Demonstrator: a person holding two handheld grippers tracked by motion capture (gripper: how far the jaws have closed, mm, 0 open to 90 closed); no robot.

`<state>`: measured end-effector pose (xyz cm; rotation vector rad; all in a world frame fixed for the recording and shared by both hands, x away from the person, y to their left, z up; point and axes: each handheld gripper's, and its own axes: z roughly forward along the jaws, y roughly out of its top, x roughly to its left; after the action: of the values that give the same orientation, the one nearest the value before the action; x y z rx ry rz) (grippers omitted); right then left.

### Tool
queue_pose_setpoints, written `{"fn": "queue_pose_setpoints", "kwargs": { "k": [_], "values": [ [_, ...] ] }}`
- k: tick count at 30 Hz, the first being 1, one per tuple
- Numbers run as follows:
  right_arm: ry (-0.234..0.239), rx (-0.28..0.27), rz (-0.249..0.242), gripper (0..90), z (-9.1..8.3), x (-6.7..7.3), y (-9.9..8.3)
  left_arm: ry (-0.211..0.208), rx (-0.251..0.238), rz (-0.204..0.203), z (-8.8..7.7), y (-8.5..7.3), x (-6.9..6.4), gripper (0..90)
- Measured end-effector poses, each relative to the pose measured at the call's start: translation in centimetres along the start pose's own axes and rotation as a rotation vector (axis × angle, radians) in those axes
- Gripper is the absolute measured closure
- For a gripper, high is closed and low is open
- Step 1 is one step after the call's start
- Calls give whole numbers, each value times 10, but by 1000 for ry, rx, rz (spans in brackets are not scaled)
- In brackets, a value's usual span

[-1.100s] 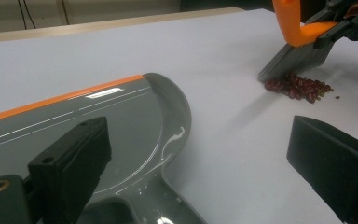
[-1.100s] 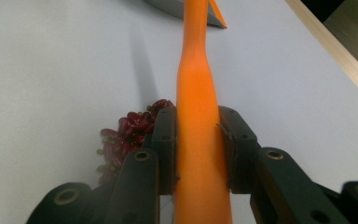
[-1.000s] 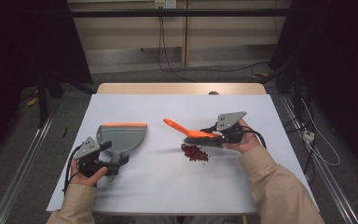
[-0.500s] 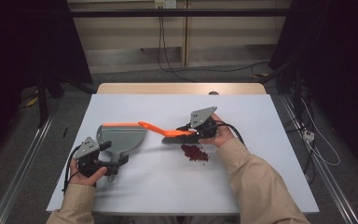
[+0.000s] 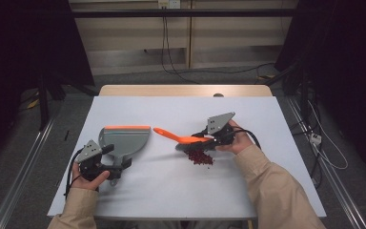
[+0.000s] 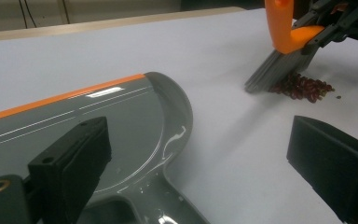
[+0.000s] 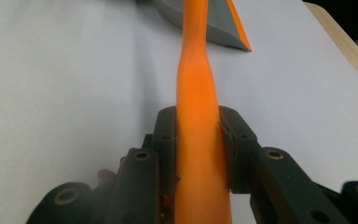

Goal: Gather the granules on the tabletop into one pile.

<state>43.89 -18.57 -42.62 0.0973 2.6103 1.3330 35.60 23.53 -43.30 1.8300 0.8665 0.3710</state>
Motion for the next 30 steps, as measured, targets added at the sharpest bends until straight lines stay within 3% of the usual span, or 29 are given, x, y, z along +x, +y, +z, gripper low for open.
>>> {"fn": "queue_pose_setpoints", "kwargs": {
  "k": [9, 14, 19, 24, 27, 30],
  "values": [
    [-22, 0, 25, 710, -10, 6, -6, 1, -2, 2, 0, 0, -1, 59],
    [-47, -24, 66, 710, -12, 5, -8, 1, -3, 4, 0, 1, -1, 59],
    [-69, -70, 90, 710, -10, 2, 0, 2, 1, 6, 1, 1, -1, 59],
    [-51, -63, 86, 709, 1, 2, 10, 1, 0, 6, 1, 1, -1, 59],
    [-62, -61, 91, 709, 6, 1, 12, 0, 2, 3, 1, 0, 0, 59],
    [-103, -45, 107, 709, 3, -1, 15, -2, 0, 1, 0, 0, -1, 59]
  ]
}}
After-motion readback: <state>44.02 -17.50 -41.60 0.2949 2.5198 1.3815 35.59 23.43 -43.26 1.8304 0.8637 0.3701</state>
